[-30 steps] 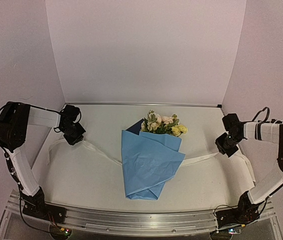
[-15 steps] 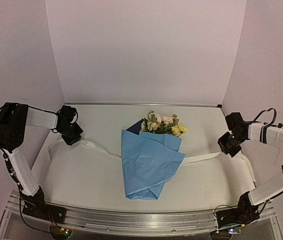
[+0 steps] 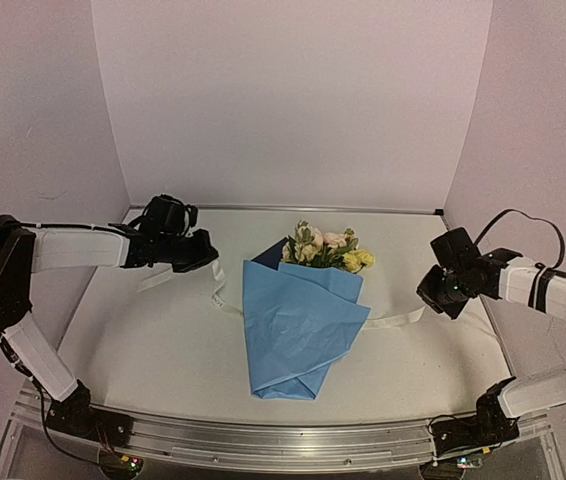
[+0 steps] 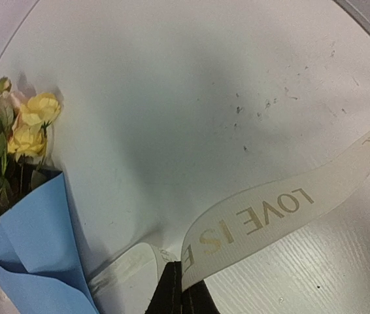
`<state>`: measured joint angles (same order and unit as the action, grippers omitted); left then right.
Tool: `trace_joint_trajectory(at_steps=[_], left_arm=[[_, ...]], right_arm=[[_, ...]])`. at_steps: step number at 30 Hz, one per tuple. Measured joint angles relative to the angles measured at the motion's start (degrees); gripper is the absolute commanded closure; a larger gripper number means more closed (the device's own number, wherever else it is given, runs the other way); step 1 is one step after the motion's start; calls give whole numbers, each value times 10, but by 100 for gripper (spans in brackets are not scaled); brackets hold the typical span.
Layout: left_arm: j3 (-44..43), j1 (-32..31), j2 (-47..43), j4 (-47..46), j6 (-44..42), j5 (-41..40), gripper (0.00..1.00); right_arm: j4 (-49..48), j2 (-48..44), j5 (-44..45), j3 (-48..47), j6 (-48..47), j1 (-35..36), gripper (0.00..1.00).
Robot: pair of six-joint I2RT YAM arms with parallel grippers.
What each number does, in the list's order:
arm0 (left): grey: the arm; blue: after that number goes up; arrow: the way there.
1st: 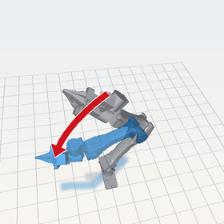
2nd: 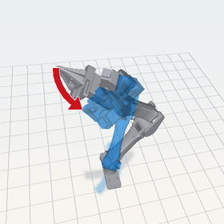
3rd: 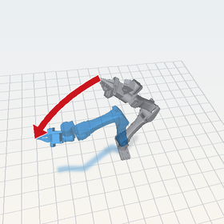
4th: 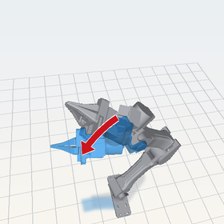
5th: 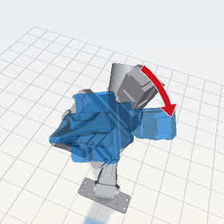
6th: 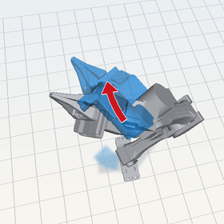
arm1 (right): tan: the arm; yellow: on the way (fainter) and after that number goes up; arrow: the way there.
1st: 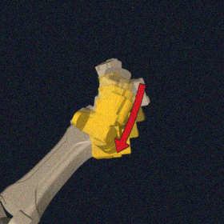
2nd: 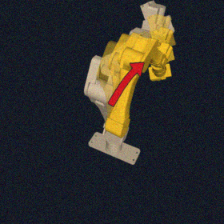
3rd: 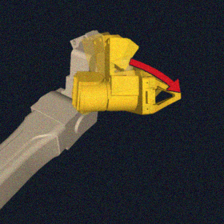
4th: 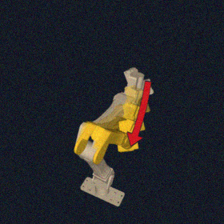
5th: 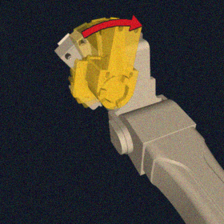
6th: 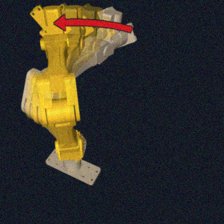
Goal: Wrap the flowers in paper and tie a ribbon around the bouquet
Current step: Place the left side of the ribbon on the folded bouquet.
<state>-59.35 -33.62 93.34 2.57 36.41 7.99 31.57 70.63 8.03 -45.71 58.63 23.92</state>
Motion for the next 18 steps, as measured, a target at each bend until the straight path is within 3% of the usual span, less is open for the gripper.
trace_joint_trajectory(at_steps=[3, 6, 12, 14, 18], left_arm=[[-52, -85, 19, -13, -71, 13, 100], [-157, -167, 85, -8, -155, 36, 97], [-288, -263, 212, 49, -273, 71, 49], [-289, -268, 230, 73, -289, 76, 41], [-278, -252, 234, 89, -276, 82, 36]], right_arm=[[1, 23, 1, -1, -5, 2, 100], [10, 72, -4, -19, -16, 2, 100], [10, 143, -37, -64, -26, 1, 100], [11, 148, -44, -70, -28, 1, 100], [11, 148, -51, -79, -31, 1, 100]])
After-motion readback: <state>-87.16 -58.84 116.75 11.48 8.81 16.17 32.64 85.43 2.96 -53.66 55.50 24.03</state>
